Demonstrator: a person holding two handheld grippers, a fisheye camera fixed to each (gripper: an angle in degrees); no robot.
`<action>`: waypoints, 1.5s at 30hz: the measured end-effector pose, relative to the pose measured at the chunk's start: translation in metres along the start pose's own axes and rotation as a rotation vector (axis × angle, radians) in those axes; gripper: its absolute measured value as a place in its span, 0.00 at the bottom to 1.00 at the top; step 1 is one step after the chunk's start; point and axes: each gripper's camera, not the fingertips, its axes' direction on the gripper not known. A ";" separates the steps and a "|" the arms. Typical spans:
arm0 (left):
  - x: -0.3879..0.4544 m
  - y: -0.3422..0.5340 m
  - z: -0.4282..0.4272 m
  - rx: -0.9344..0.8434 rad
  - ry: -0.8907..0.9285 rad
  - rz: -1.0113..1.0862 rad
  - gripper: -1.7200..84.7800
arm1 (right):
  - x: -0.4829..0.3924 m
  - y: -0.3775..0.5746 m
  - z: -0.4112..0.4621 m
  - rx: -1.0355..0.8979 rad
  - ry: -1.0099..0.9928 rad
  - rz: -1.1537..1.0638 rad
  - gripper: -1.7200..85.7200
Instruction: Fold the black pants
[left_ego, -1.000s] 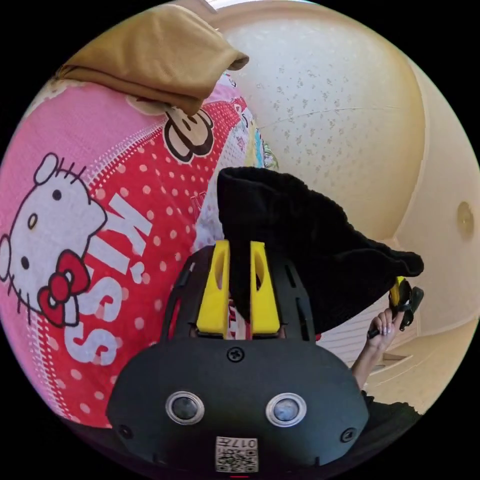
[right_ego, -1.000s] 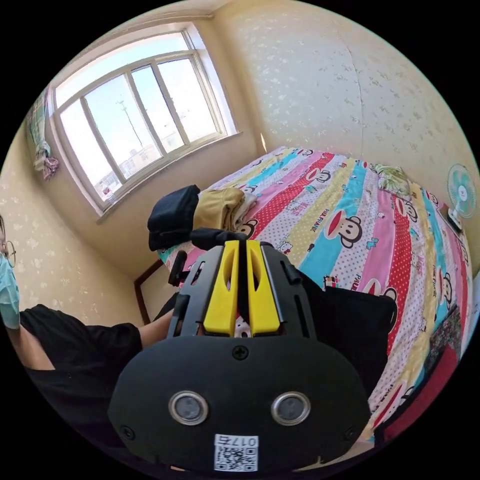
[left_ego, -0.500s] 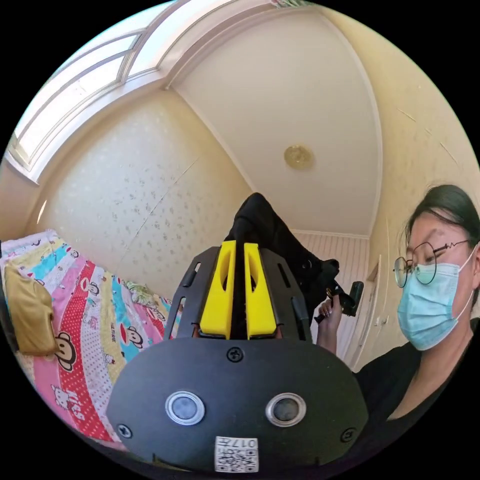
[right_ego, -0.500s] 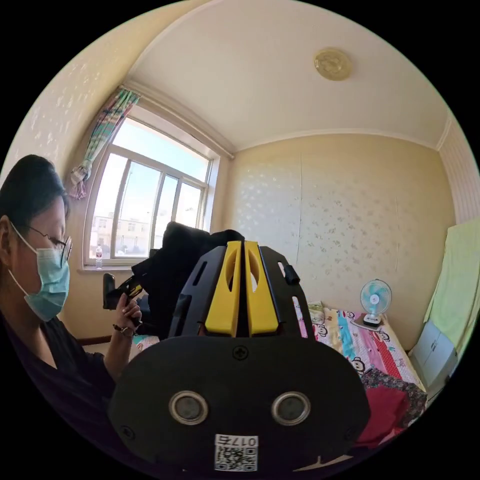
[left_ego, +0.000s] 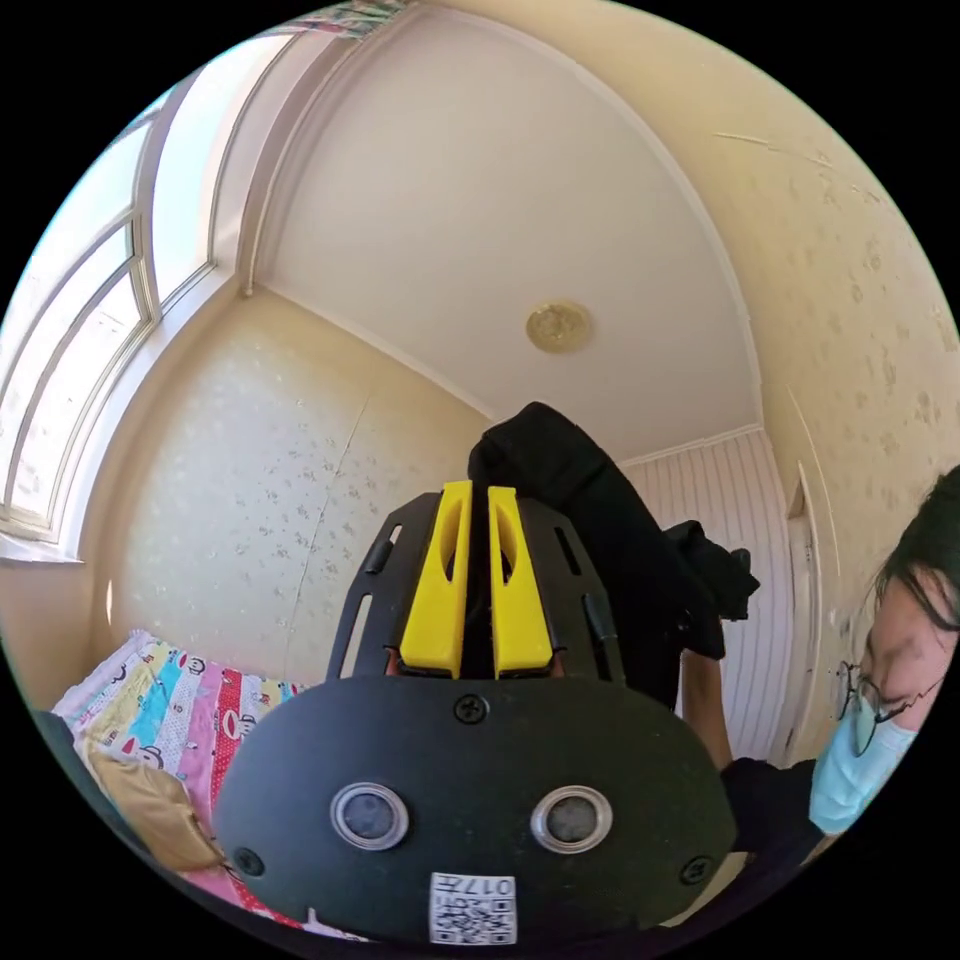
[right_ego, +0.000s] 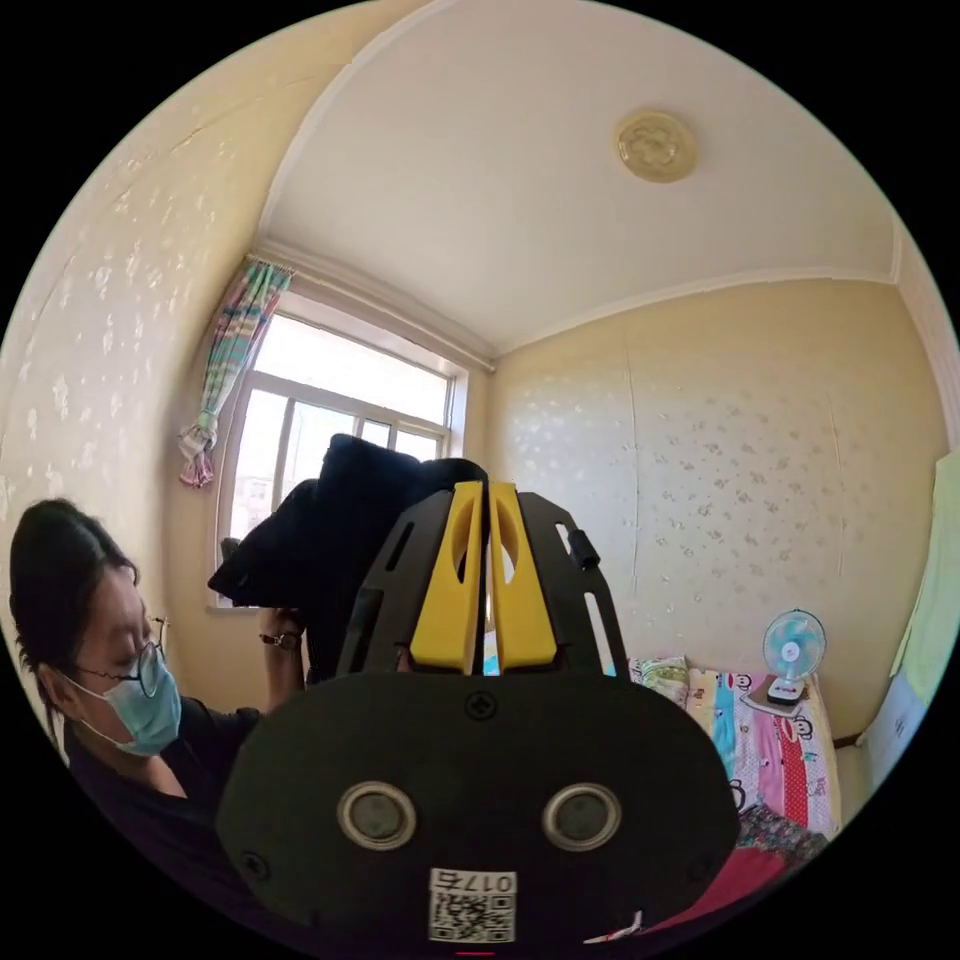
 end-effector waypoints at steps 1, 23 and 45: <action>-0.014 0.003 0.028 -0.041 -0.029 -0.008 0.06 | 0.013 0.000 0.010 -0.016 0.009 0.015 0.03; -0.385 0.579 0.164 -1.306 -0.031 -0.692 0.10 | 0.360 0.625 0.268 -1.049 -0.355 0.935 0.10; -0.346 0.528 -0.054 -1.081 0.022 -0.933 0.12 | 0.232 0.697 0.120 -1.289 -1.001 1.116 0.08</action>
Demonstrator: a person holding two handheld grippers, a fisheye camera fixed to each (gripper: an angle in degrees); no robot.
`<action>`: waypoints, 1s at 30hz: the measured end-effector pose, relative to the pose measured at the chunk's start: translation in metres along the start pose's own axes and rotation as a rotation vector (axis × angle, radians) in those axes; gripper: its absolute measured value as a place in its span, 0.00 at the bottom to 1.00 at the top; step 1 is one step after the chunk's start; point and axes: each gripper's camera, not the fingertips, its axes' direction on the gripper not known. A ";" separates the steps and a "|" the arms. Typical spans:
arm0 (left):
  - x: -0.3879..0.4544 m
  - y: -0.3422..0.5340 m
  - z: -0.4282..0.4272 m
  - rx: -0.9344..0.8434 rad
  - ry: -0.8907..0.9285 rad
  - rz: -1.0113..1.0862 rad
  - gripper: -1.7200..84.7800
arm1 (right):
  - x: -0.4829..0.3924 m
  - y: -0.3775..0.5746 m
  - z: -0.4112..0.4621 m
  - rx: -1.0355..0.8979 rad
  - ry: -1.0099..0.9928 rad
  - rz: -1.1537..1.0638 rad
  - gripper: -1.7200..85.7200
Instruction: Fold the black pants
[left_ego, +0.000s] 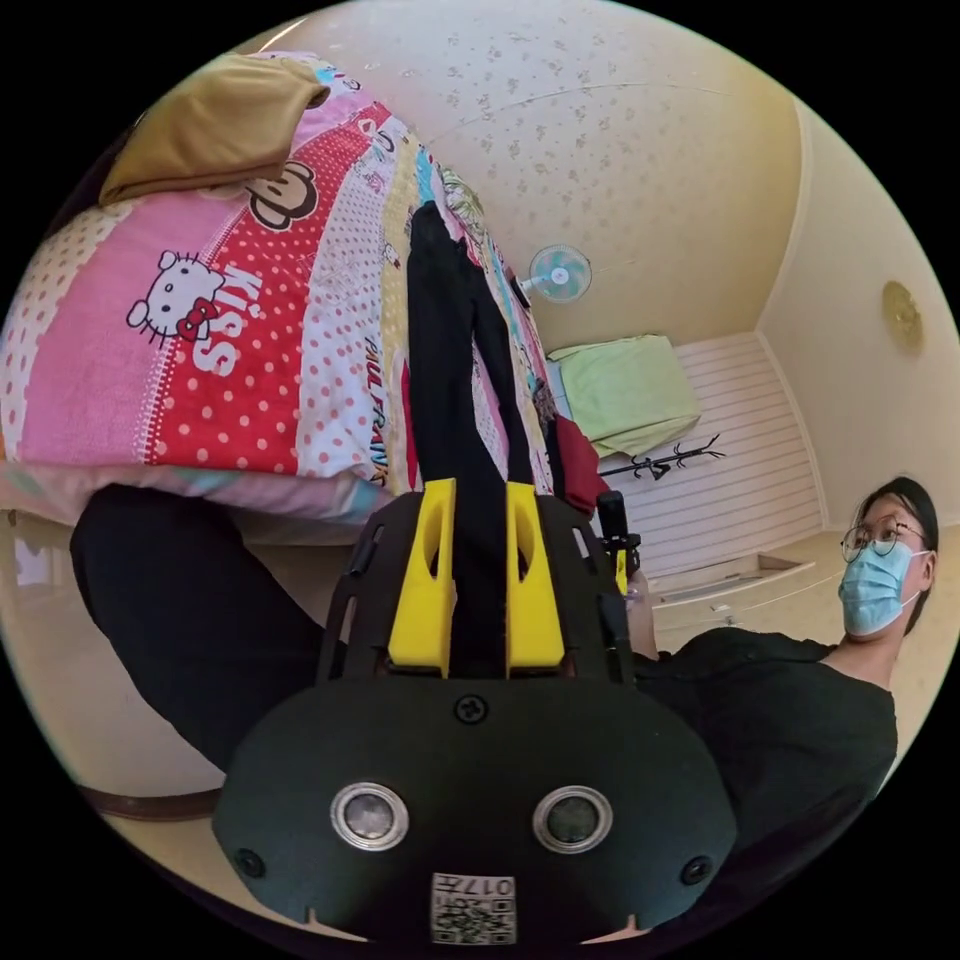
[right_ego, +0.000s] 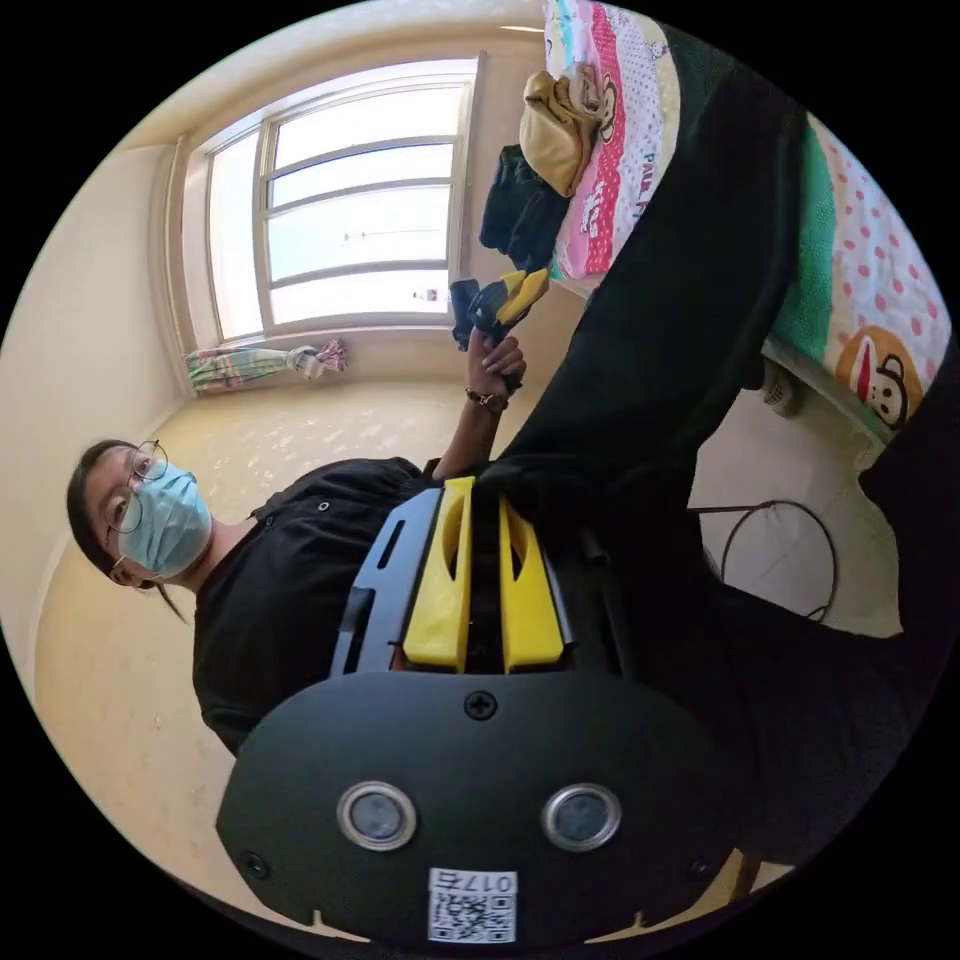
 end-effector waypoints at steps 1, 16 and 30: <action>-0.002 -0.001 0.002 -0.007 0.015 0.002 0.12 | 0.001 0.006 -0.003 0.013 0.045 0.025 0.09; 0.044 -0.007 0.100 -0.315 0.061 0.128 0.12 | 0.039 0.069 -0.113 0.738 0.445 0.204 0.13; 0.039 0.034 0.105 -0.295 0.052 0.028 0.11 | 0.055 0.109 -0.129 0.712 0.577 0.184 0.05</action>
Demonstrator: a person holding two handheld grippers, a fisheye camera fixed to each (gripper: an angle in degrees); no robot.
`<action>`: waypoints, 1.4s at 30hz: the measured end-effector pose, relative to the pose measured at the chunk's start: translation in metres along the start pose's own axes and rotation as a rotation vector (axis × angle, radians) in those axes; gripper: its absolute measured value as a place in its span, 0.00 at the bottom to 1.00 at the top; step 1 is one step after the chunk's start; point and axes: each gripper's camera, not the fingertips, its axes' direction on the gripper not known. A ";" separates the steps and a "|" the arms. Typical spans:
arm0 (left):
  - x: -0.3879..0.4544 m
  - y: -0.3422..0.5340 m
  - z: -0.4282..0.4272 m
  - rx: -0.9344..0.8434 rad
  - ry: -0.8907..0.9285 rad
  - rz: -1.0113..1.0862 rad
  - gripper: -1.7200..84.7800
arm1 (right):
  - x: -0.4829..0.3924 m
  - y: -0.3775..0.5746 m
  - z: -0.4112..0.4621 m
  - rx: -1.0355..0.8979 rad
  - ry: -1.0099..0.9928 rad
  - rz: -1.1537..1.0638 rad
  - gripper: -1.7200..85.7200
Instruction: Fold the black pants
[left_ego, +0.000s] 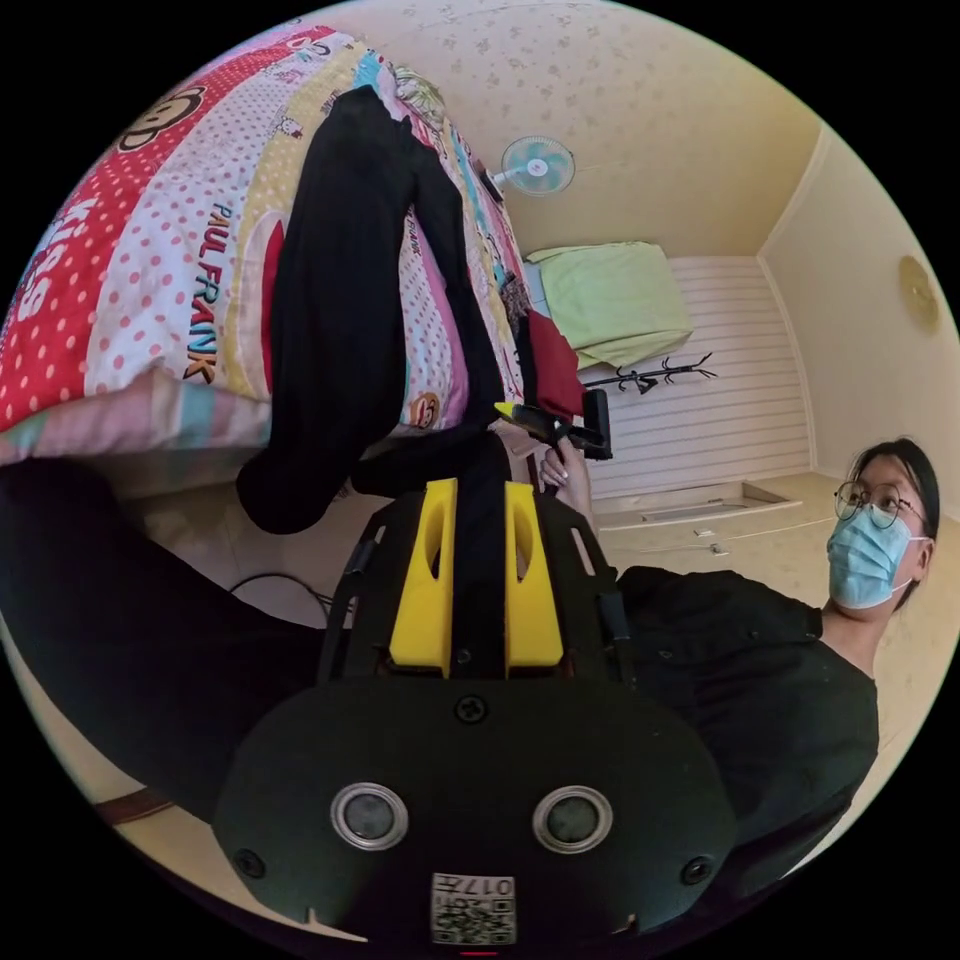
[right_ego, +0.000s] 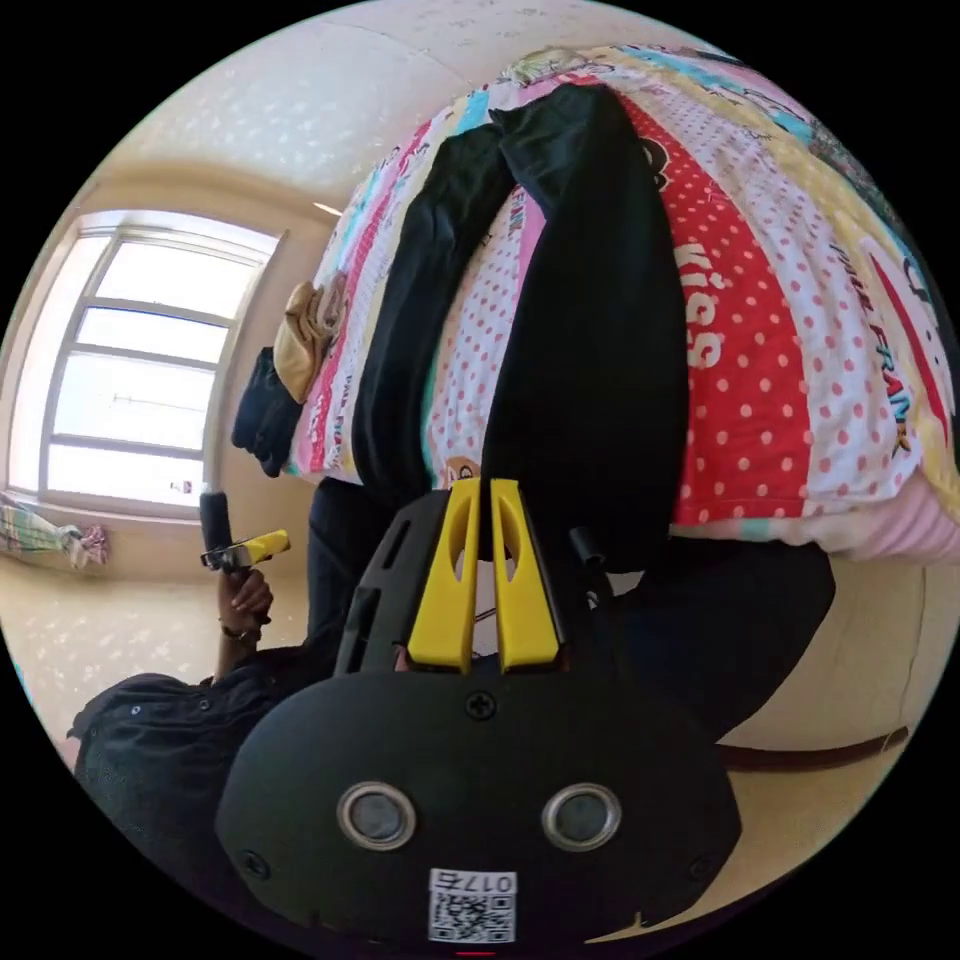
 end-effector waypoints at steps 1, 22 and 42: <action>0.001 -0.002 0.006 -0.013 0.004 0.006 0.11 | 0.009 0.007 -0.017 0.046 -0.041 0.003 0.05; -0.074 -0.066 0.082 -0.035 -0.511 -0.160 0.13 | 0.010 0.026 -0.009 0.002 -0.221 -0.106 0.11; -0.049 -0.038 0.060 0.050 -0.315 -0.116 0.07 | -0.022 0.008 0.036 -0.146 0.003 -0.094 0.03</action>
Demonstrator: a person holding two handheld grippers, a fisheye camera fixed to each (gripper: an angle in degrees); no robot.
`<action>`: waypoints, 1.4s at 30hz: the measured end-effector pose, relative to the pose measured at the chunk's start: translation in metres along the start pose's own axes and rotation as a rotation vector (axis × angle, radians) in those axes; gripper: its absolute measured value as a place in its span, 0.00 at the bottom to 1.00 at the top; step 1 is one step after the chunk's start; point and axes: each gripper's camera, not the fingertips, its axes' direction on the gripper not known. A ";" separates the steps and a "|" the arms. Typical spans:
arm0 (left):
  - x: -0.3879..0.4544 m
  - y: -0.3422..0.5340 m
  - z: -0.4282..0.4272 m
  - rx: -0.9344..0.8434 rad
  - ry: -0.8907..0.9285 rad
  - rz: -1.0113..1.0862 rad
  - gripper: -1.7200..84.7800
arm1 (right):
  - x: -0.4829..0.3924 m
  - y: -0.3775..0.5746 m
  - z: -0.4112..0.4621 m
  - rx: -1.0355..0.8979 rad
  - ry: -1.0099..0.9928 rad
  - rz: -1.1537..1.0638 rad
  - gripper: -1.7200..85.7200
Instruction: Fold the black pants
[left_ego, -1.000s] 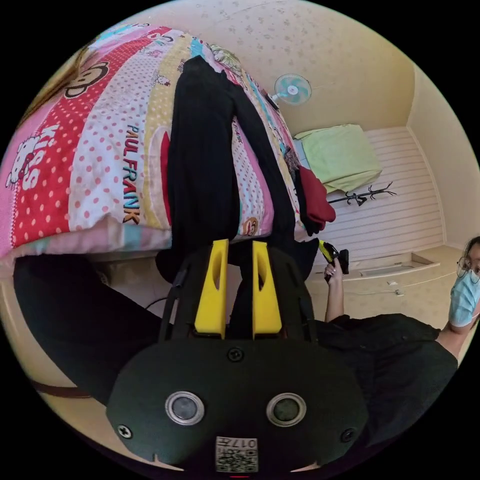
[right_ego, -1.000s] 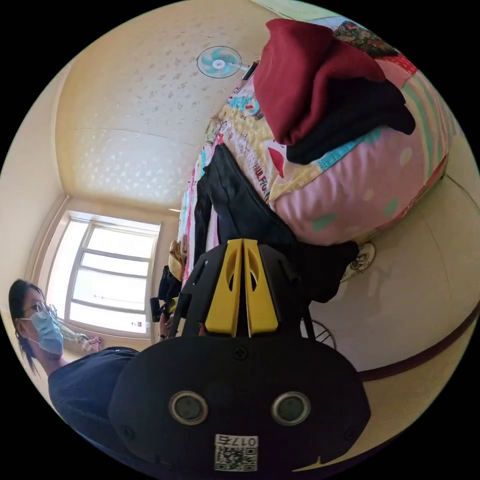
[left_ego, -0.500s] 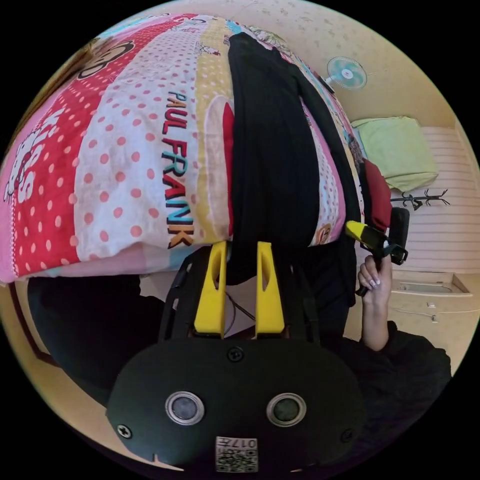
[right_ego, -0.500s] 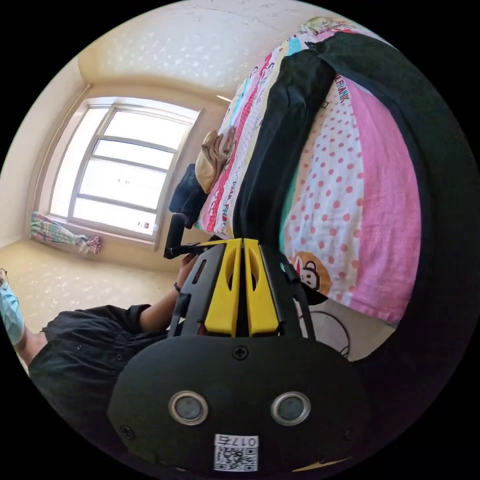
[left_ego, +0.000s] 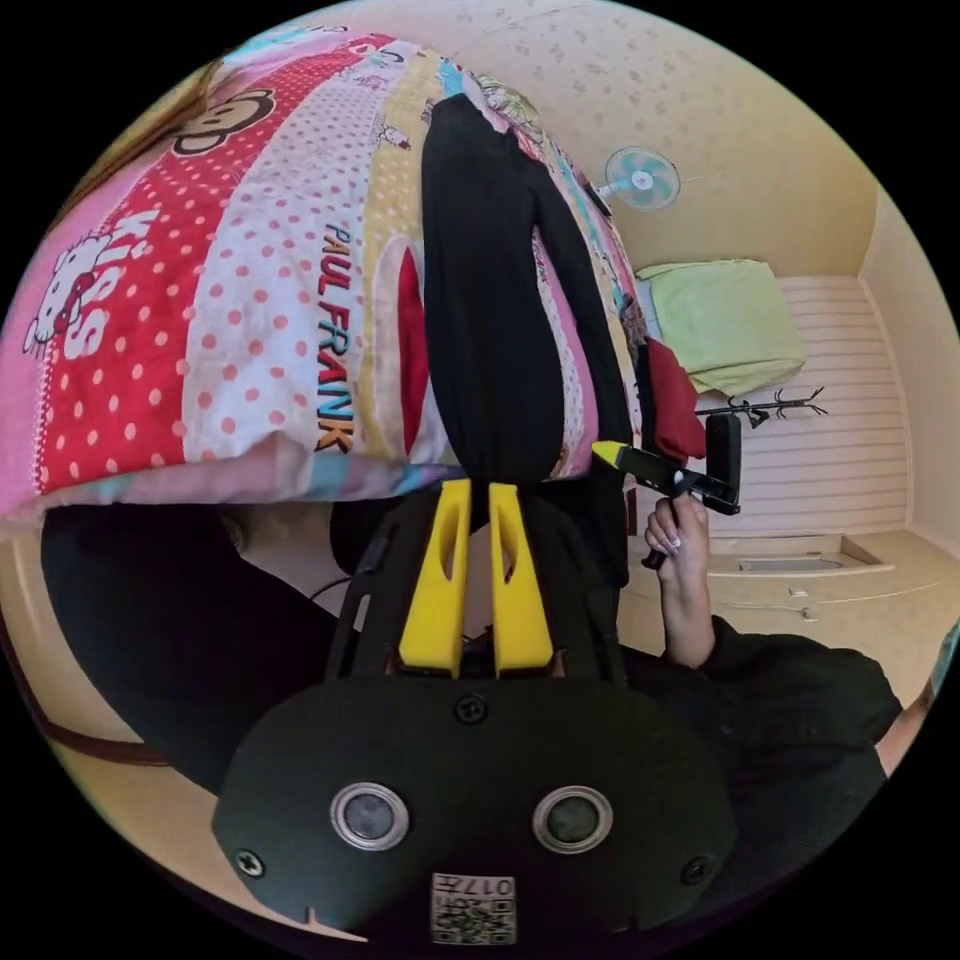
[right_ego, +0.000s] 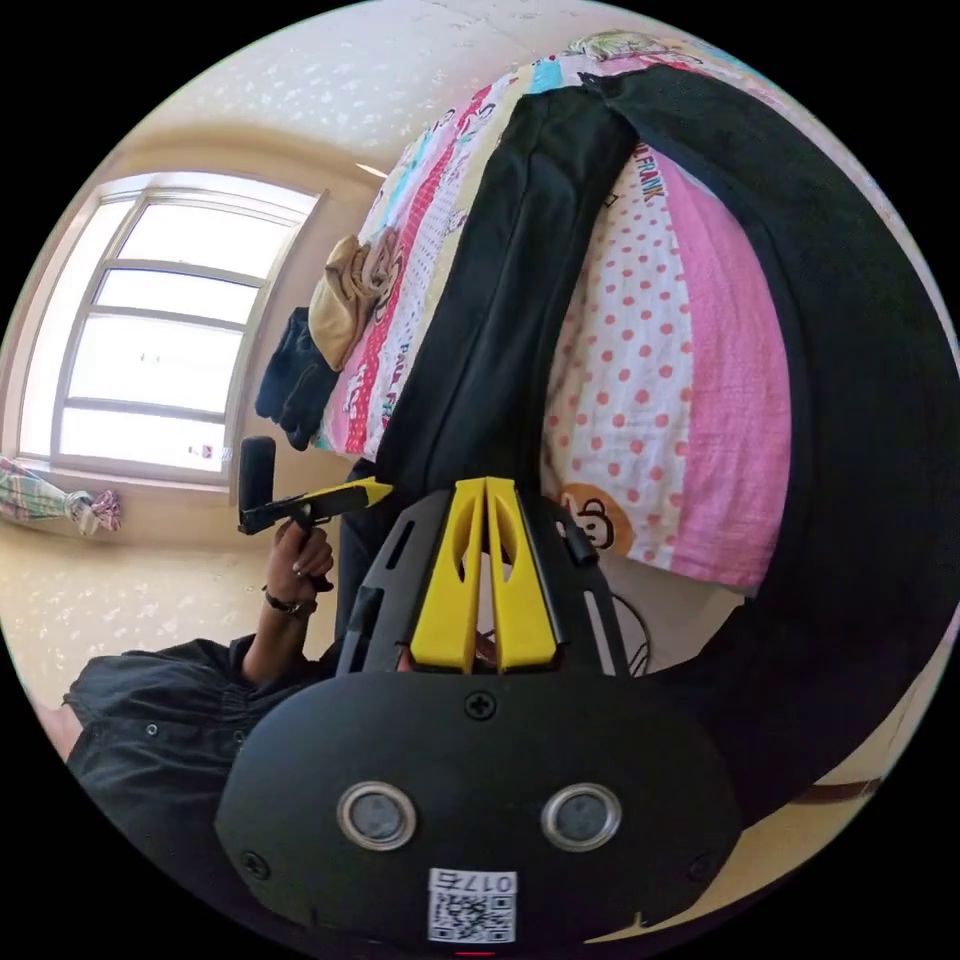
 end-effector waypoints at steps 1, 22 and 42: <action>0.008 0.004 -0.014 0.023 -0.029 0.021 0.07 | -0.002 0.004 -0.008 0.017 -0.012 -0.004 0.03; -0.021 0.045 0.064 -0.225 0.162 -0.035 0.01 | 0.275 0.218 -0.247 0.421 -0.084 0.523 0.16; 0.107 -0.020 0.058 -0.211 0.377 0.317 0.08 | 0.272 0.277 -0.239 0.804 -0.974 0.026 0.06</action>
